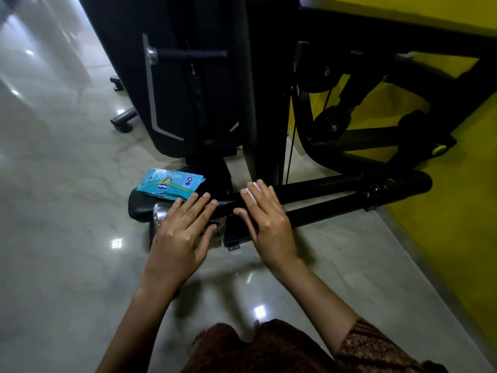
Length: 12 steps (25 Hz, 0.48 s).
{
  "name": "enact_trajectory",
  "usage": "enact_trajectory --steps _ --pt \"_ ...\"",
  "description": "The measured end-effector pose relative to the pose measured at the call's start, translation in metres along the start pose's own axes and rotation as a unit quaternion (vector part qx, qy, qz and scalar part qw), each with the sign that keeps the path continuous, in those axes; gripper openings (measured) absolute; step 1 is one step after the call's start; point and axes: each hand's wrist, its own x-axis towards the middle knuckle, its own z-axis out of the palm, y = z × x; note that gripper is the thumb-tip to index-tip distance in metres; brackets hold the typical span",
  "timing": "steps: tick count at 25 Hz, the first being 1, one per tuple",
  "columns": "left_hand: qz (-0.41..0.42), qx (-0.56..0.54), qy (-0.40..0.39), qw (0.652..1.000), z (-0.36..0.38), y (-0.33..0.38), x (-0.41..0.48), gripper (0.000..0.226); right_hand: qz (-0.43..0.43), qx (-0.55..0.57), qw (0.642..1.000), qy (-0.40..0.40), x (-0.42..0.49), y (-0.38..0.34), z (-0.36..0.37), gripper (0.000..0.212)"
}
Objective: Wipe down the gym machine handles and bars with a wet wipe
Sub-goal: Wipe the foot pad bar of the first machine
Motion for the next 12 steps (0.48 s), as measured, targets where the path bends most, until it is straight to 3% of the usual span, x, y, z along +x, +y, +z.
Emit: enact_trajectory --steps 4,5,9,12 --pt "0.01 -0.001 -0.007 1.0 -0.002 -0.001 0.0 0.04 -0.145 0.023 0.988 -0.051 -0.009 0.013 -0.011 0.031" --pt "0.01 -0.001 -0.008 1.0 -0.003 -0.001 0.0 0.04 -0.141 0.014 0.989 -0.046 -0.01 0.022 -0.015 0.032" --pt "0.01 0.0 0.008 1.0 -0.006 -0.001 -0.004 0.038 0.018 0.014 1.0 -0.008 -0.008 0.009 -0.006 0.044" --pt "-0.004 0.018 0.038 0.999 -0.013 -0.006 -0.01 0.034 -0.061 0.058 0.995 -0.051 -0.011 -0.04 0.007 0.04"
